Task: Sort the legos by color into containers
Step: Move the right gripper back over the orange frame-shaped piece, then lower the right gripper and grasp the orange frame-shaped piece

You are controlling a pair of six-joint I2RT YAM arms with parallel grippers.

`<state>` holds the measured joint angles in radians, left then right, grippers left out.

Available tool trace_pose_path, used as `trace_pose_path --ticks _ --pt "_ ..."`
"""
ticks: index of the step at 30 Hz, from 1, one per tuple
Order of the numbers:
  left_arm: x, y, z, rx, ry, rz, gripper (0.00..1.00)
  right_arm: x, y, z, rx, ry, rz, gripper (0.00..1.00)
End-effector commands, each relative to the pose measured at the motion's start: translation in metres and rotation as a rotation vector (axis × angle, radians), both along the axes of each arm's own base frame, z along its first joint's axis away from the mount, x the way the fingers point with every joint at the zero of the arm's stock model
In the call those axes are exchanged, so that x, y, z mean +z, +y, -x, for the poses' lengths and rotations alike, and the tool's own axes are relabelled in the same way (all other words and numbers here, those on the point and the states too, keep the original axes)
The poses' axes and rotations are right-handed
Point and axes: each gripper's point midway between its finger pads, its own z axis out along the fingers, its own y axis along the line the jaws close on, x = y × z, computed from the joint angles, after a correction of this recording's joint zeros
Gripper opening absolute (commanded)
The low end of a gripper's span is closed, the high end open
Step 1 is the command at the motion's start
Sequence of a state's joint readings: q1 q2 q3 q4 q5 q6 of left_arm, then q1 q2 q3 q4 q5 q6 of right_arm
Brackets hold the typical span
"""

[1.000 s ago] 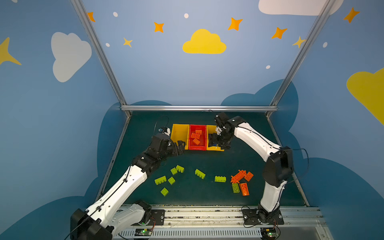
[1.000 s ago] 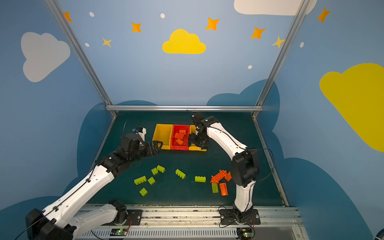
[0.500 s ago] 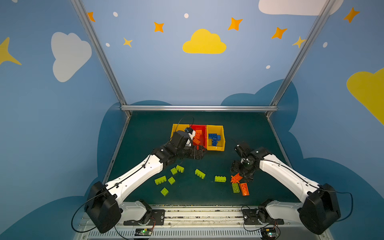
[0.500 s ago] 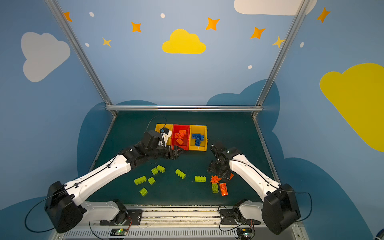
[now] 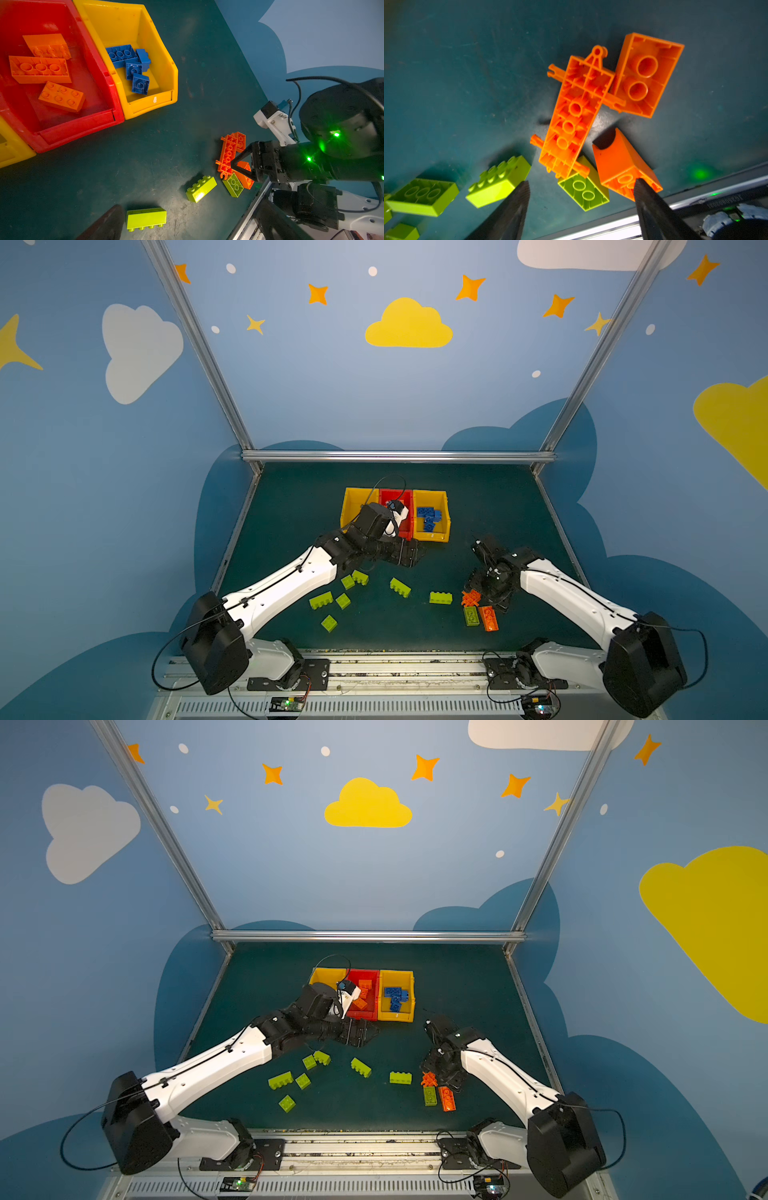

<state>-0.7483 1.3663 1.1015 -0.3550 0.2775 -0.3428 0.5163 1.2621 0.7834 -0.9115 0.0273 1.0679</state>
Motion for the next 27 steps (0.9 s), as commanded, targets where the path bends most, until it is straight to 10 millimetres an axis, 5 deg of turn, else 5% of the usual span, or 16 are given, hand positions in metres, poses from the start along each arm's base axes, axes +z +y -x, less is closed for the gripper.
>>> trace_pose_path --ticks 1,18,27 --pt "0.01 0.002 -0.002 -0.001 -0.038 -0.01 1.0 0.0 -0.003 -0.015 -0.022 -0.015 0.021 0.76" --pt "0.008 -0.003 -0.017 -0.011 -0.07 -0.074 1.0 -0.031 -0.001 -0.031 -0.007 0.067 0.016 0.71" --pt "0.003 -0.004 -0.024 -0.007 -0.06 -0.11 1.0 -0.041 0.003 -0.036 0.004 0.093 0.018 0.51"
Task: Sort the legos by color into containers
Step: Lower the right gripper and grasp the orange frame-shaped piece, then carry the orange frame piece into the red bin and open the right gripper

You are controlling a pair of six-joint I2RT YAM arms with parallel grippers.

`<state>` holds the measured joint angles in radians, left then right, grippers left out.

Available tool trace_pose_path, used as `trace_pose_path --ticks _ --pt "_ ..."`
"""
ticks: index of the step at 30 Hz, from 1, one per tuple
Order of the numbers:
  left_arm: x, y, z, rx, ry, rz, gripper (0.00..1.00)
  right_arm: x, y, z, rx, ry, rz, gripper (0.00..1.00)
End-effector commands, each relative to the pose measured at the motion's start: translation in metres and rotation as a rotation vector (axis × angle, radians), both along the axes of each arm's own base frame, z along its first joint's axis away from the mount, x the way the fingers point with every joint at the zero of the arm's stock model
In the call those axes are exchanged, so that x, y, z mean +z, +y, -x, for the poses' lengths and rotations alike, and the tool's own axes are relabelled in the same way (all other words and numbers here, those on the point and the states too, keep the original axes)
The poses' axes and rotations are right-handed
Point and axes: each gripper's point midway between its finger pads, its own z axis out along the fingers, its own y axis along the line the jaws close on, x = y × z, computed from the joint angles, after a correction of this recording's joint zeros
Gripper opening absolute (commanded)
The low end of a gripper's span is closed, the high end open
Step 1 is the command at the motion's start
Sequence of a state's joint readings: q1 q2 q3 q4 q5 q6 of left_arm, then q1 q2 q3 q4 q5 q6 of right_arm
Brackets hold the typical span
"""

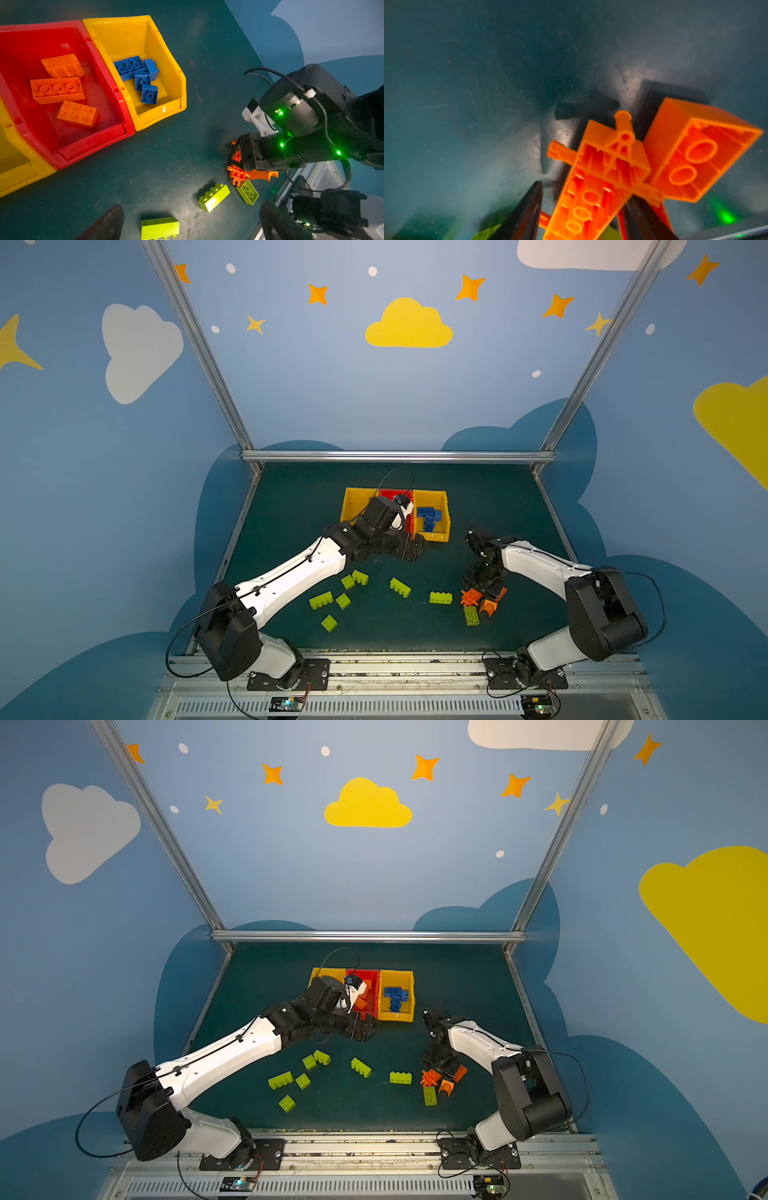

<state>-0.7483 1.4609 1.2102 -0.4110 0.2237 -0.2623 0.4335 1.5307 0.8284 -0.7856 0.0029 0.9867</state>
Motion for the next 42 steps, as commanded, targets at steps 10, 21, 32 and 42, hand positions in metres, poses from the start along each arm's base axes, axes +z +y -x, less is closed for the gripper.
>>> trace_pose_path --ticks 10,21,32,42 --pt "-0.001 0.031 -0.015 0.108 -0.027 -0.074 1.0 0.03 0.018 -0.043 0.081 -0.049 -0.015 0.32" --pt "0.008 0.083 -0.022 0.256 -0.058 -0.063 1.0 0.086 0.075 -0.114 0.254 -0.147 -0.068 0.26" --pt "0.015 0.136 -0.014 0.392 -0.103 -0.081 1.0 0.138 0.201 -0.179 0.5 -0.282 -0.297 0.27" --pt "0.021 0.171 -0.01 0.477 -0.128 -0.111 1.0 0.123 0.265 -0.214 0.544 -0.313 -0.439 0.3"
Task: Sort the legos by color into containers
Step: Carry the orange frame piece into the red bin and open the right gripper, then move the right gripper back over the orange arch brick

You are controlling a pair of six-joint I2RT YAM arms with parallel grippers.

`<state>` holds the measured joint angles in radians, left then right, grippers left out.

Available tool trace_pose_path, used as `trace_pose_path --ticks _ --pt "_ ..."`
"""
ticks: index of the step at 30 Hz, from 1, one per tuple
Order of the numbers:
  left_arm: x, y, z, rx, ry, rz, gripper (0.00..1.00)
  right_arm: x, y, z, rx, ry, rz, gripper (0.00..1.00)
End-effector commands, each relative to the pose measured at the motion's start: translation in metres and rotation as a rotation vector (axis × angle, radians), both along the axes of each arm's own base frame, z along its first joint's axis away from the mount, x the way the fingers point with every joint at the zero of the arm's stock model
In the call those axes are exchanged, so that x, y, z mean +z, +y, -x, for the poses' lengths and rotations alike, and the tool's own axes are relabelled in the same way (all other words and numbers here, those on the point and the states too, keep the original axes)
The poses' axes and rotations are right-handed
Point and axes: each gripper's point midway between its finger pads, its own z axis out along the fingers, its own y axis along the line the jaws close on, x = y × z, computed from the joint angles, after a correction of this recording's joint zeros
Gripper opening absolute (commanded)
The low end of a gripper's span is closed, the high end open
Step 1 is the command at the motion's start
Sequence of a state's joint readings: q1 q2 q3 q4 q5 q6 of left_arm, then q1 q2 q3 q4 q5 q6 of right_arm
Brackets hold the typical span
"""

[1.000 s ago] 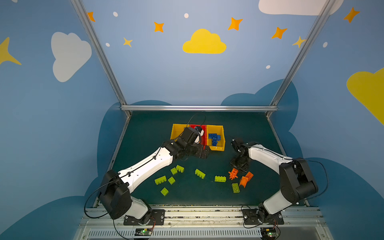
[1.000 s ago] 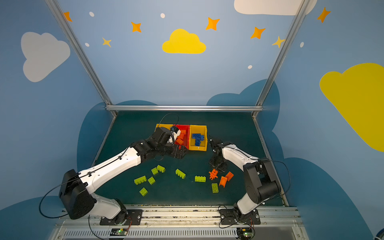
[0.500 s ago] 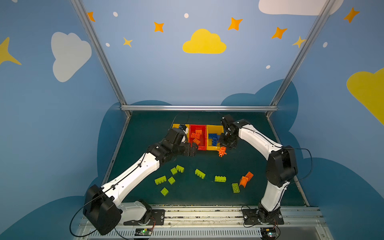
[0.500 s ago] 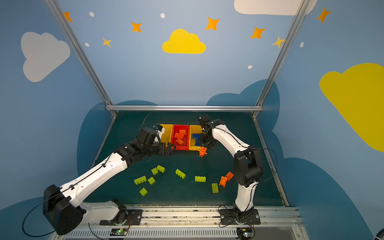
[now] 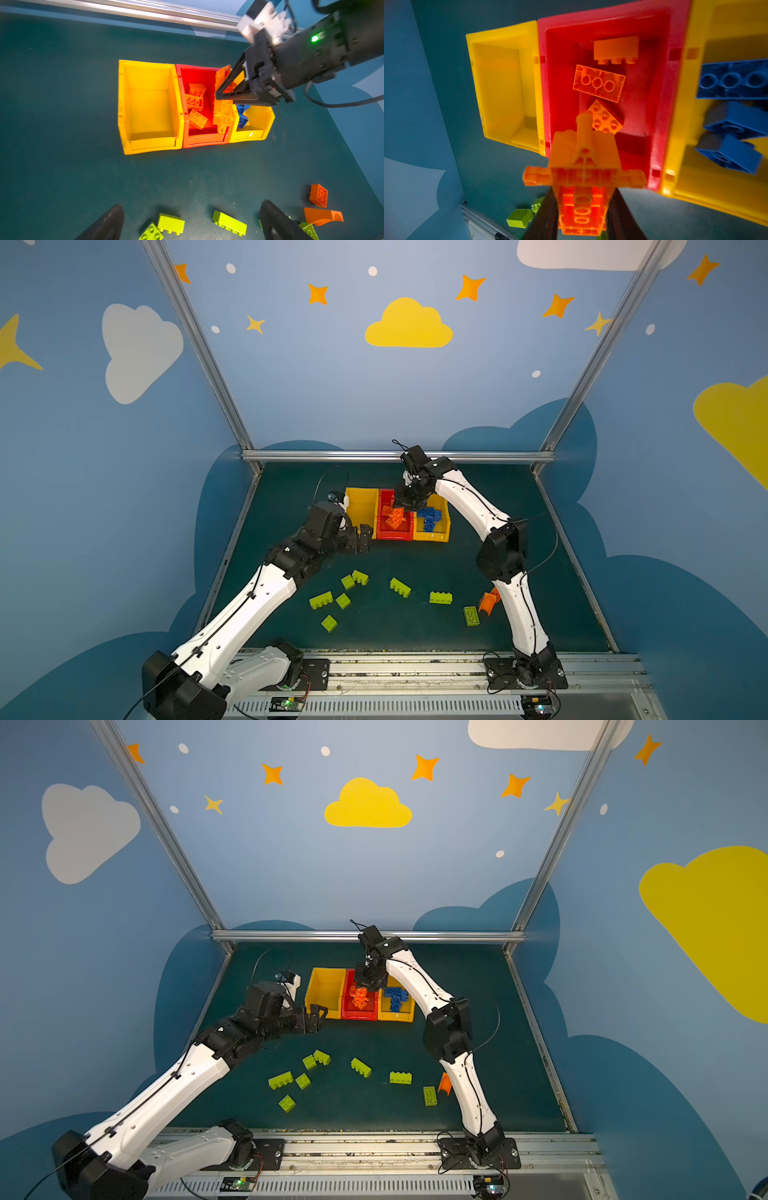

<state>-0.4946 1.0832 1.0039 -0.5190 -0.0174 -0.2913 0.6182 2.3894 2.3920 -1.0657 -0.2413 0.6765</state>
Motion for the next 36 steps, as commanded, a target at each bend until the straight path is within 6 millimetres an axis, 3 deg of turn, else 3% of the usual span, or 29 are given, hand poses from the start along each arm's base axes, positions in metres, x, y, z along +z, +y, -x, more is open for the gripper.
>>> trace_pose_path --ticks 1,6,9,13,19,24,27,36 --pt "-0.002 0.013 0.002 0.028 0.01 -0.035 1.0 0.005 0.011 -0.002 0.014 0.012 -0.054 0.3" --pt "-0.001 0.019 0.001 0.035 0.011 -0.051 1.0 -0.007 0.013 -0.011 0.002 0.019 -0.056 0.31" --pt "-0.002 0.019 0.0 0.033 0.017 -0.045 1.0 -0.008 0.015 -0.012 0.004 0.023 -0.065 0.42" --pt "-0.003 0.018 -0.004 0.036 0.025 -0.026 1.0 0.0 0.012 -0.014 0.009 0.005 -0.071 0.55" --pt "-0.005 0.009 -0.007 0.006 0.036 0.009 1.0 0.027 -0.008 -0.009 0.015 -0.031 -0.05 0.6" --pt "-0.006 0.001 -0.011 -0.011 0.047 0.034 1.0 0.046 -0.034 0.011 0.005 -0.061 0.004 0.63" --pt "-0.008 -0.008 -0.012 -0.038 0.053 0.068 1.0 0.047 -0.055 0.029 -0.021 -0.062 0.045 0.65" --pt "-0.017 -0.046 -0.005 -0.162 0.125 0.187 1.0 0.045 -0.125 0.102 -0.131 -0.058 0.142 0.66"
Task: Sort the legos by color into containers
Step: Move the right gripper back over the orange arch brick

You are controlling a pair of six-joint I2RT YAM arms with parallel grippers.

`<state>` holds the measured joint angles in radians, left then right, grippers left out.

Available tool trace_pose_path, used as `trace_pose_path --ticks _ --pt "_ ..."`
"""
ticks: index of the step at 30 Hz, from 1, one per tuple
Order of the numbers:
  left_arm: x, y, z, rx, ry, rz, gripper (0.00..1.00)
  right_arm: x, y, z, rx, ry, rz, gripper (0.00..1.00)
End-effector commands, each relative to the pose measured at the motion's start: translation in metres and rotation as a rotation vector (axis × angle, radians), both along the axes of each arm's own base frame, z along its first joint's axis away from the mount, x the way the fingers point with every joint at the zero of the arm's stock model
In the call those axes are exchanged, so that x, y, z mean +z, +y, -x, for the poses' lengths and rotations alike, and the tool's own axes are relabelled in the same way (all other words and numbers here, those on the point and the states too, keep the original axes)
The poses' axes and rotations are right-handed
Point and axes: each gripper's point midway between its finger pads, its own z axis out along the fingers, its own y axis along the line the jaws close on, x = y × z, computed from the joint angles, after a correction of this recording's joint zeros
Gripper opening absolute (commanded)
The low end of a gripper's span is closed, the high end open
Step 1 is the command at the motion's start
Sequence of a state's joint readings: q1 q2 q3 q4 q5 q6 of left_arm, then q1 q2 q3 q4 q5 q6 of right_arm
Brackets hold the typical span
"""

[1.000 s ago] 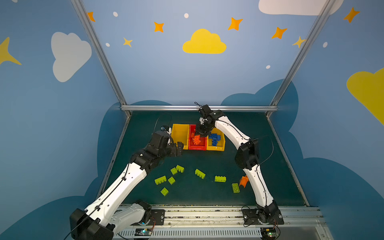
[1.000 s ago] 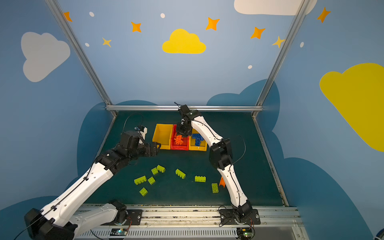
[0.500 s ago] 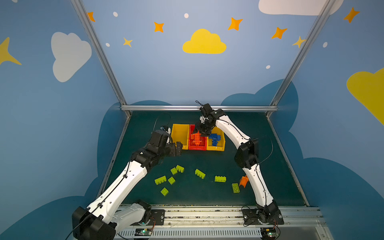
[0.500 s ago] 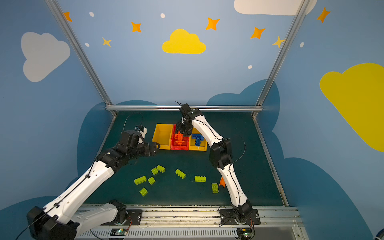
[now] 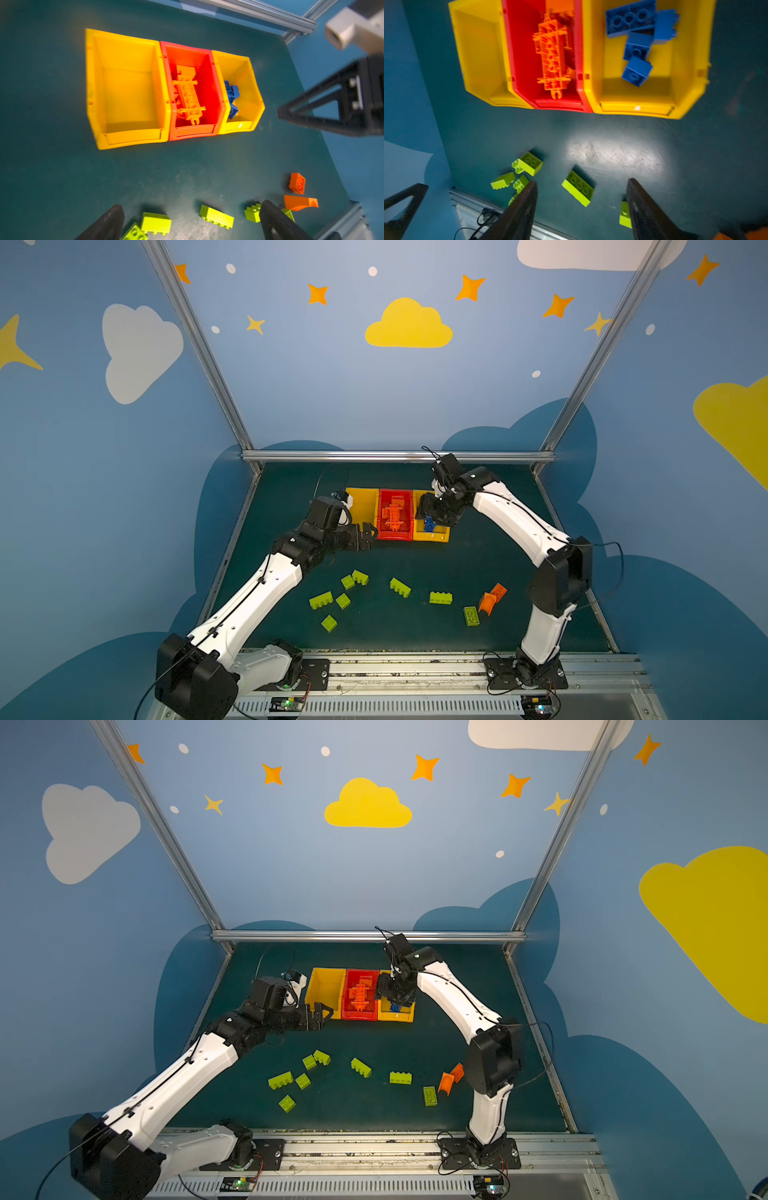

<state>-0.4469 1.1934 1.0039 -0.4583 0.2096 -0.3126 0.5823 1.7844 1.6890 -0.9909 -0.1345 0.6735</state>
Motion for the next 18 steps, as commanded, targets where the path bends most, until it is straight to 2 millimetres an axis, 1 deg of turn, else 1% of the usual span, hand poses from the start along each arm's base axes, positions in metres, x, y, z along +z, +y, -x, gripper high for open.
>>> trace_pose_path --ticks 1,4,10,15,18 --pt "0.005 -0.02 0.005 -0.056 0.007 0.07 1.0 -0.003 -0.027 0.018 -0.068 -0.023 0.055 0.66" --pt "0.002 -0.032 0.01 -0.08 0.015 0.084 1.0 -0.005 -0.051 0.044 -0.113 -0.024 0.075 0.67" --pt "-0.003 -0.067 0.025 -0.169 0.03 0.1 1.0 -0.016 -0.099 0.101 -0.212 -0.016 0.108 0.68" --pt "-0.007 -0.1 0.038 -0.245 0.048 0.101 1.0 -0.038 -0.135 0.151 -0.286 0.046 0.14 0.69" --pt "-0.007 -0.116 0.046 -0.284 0.056 0.092 1.0 -0.051 -0.151 0.175 -0.317 0.068 0.154 0.72"
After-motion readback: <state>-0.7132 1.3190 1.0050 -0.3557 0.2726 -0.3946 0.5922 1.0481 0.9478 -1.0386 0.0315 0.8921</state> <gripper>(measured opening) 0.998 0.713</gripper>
